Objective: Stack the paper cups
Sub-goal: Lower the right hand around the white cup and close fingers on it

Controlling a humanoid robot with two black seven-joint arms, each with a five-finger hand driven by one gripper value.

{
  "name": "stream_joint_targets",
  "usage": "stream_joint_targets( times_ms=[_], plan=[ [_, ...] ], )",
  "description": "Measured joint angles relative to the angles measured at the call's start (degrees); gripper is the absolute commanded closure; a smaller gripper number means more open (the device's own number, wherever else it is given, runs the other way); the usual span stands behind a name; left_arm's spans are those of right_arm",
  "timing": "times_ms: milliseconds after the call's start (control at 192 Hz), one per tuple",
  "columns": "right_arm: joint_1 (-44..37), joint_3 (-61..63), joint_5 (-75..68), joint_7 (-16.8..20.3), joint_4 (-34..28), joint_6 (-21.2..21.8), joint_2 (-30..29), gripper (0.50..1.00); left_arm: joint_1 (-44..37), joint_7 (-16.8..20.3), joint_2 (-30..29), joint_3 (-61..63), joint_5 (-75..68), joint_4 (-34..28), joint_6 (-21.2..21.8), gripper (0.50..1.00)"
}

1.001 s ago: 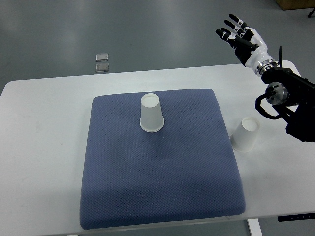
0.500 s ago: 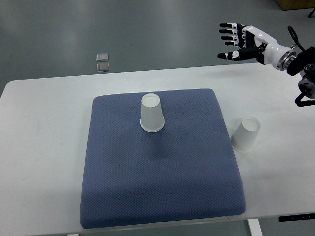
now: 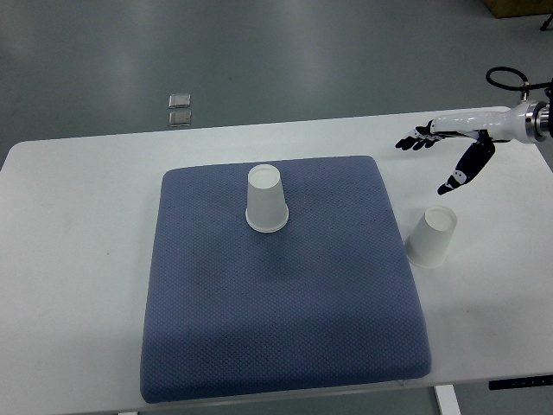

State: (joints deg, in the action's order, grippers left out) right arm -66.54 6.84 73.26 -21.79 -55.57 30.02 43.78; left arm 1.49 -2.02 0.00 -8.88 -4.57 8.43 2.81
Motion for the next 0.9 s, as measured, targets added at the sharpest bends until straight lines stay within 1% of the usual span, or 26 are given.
stream_joint_targets(
  times_ms=[151, 354, 579, 730, 902],
  plan=[
    [-1.76, -2.93, 5.07, -0.15, -2.27, 1.25, 1.3, 0.589, 0.0, 0.0, 0.0, 0.0, 0.0, -0.01, 0.0, 0.5],
    [-1.95, -6.29, 7.69, -0.18, -4.63, 0.8, 1.6, 0.589, 0.0, 0.0, 0.0, 0.0, 0.0, -0.01, 0.0, 0.5],
    [1.47, -7.11, 10.51, 0.32, -4.59, -3.69, 0.06, 0.591, 0.0, 0.0, 0.0, 0.0, 0.0, -0.01, 0.0, 0.5],
    [2.97, -7.35, 11.72, 0.36, -4.44, -5.6, -0.72, 0.593, 0.01, 0.0, 0.0, 0.0, 0.0, 0.0, 0.0, 0.5],
    [4.26, -7.62, 12.18, 0.59, -3.94, -8.73, -1.18, 0.595, 0.0, 0.0, 0.0, 0.0, 0.0, 0.0, 0.0, 0.5]
  ],
)
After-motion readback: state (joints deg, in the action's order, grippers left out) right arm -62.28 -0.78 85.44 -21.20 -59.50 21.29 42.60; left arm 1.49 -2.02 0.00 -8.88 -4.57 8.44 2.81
